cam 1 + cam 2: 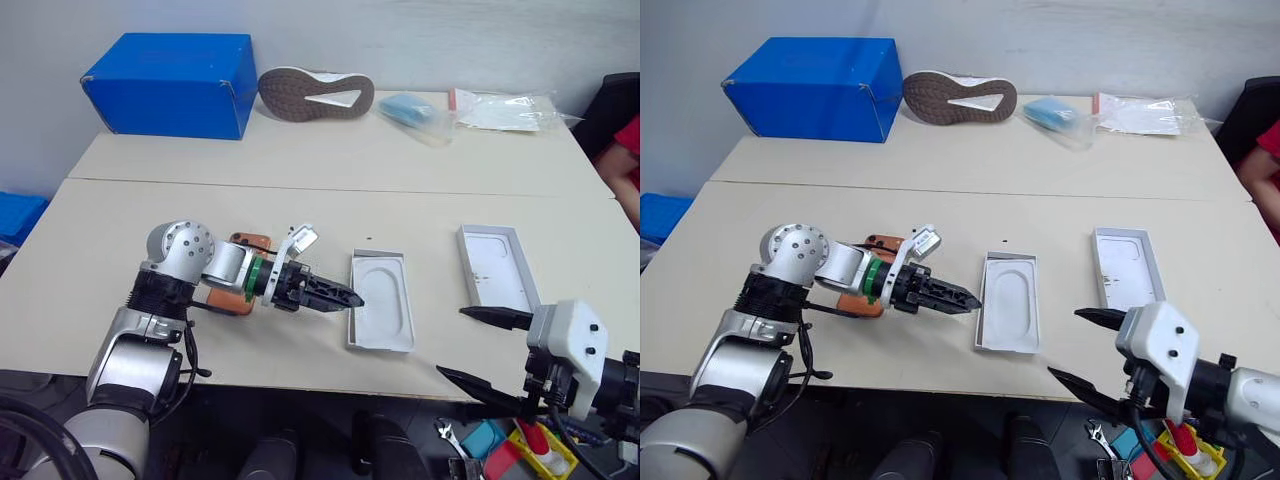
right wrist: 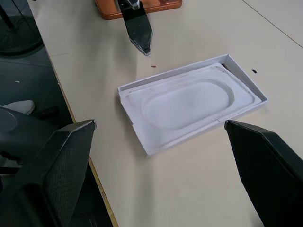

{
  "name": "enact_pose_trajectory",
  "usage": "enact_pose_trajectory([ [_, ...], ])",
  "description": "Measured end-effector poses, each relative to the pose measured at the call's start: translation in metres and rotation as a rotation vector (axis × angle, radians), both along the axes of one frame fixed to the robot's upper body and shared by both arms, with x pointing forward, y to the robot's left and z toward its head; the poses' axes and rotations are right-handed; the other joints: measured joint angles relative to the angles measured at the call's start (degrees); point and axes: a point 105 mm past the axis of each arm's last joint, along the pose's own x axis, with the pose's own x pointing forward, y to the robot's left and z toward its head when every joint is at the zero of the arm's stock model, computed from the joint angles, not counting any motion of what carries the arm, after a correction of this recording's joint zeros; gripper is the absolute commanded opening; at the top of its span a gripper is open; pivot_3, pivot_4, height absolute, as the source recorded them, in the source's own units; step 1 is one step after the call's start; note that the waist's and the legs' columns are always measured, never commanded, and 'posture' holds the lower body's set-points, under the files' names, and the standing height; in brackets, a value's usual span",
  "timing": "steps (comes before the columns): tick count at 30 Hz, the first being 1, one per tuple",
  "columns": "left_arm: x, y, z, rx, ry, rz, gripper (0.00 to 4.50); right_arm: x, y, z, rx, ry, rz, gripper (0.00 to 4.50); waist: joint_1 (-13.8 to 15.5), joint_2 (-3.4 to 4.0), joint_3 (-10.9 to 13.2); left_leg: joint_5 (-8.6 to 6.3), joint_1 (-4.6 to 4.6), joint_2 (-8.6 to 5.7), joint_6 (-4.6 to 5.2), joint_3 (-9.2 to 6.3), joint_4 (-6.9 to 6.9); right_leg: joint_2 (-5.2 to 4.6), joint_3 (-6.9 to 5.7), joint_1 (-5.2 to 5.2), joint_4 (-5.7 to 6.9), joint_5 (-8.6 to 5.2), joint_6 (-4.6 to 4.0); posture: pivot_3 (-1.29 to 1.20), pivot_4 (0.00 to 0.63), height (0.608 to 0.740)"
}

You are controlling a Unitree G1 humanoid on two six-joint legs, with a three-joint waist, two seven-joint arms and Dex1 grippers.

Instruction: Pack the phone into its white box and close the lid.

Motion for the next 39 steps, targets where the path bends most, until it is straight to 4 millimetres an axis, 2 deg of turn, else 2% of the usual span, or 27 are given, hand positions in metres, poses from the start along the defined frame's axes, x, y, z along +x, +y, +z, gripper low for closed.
enact_pose_trajectory([
  [2, -0.008, 0.008, 0.012, -0.069, -0.120, -0.040, 3.44, 0.005, 0.007, -0.003, 0.002, 0.010, 0.040, 3.95, -0.7, 0.02, 0.0, 0.00, 0.04, 0.02, -0.04, 0.04, -0.04, 0.00, 0.02, -0.01, 0.00, -0.01, -0.03, 0.00, 0.150, 0.740],
  [6, -0.013, 0.027, 0.009, -0.111, -0.347, -0.115, 2.20, 0.017, 0.012, -0.014, -0.012, 0.048, 0.074, 2.61, -1.5, 0.05, 0.0, 0.02, 0.12, 0.04, -0.07, 0.11, -0.06, 0.01, 0.01, 0.02, 0.01, -0.05, -0.10, 0.00, 0.150, 0.740],
  [11, -0.016, 0.032, 0.008, -0.161, -0.525, -0.236, 0.48, 0.037, 0.023, -0.029, -0.042, 0.068, 0.127, 0.77, -1.1, 0.05, 0.0, 0.04, -0.01, 0.00, 0.02, 0.04, -0.02, -0.05, -0.04, 0.02, -0.11, -0.04, -0.09, 0.00, 0.150, 0.740],
  [13, -0.016, 0.033, 0.007, -0.160, -0.580, -0.266, 0.00, 0.039, 0.025, -0.038, -0.068, 0.093, 0.162, 0.07, -1.2, 0.05, 0.0, 0.01, -0.07, 0.00, 0.06, 0.04, -0.03, -0.05, -0.06, -0.01, -0.15, -0.04, -0.09, 0.00, 0.150, 0.740],
  [18, -0.021, 0.038, -0.004, -0.118, -0.669, -0.315, 0.00, 0.041, 0.028, -0.053, -0.139, 0.126, 0.259, 0.03, -1.3, 0.05, 0.0, -0.02, -0.10, 0.01, 0.12, 0.06, -0.02, -0.03, -0.04, -0.02, -0.19, -0.03, -0.06, 0.00, 0.150, 0.740],
  [28, -0.030, 0.038, -0.011, -0.102, -0.693, -0.347, 0.00, 0.049, 0.032, -0.070, -0.203, 0.152, 0.344, 0.03, -1.3, 0.04, 0.0, -0.03, -0.10, 0.03, 0.14, 0.05, -0.01, -0.03, -0.05, -0.01, -0.16, -0.02, -0.05, 0.00, 0.150, 0.740],
  [34, -0.029, 0.039, -0.010, -0.096, -0.703, -0.338, 0.00, 0.058, 0.040, -0.067, -0.166, 0.131, 0.344, 0.03, -1.3, 0.05, 0.0, -0.03, -0.08, 0.04, 0.13, 0.05, -0.01, -0.01, -0.05, -0.02, -0.13, -0.02, -0.05, 0.00, 0.150, 0.740],
  [39, -0.028, 0.040, -0.011, -0.085, -0.710, -0.336, 0.00, 0.055, 0.046, -0.063, -0.110, 0.165, 0.353, 0.03, -1.3, 0.05, 0.0, -0.03, -0.10, 0.04, 0.13, 0.05, -0.01, -0.02, -0.05, -0.02, -0.12, -0.02, -0.05, 0.00, 0.150, 0.740],
])
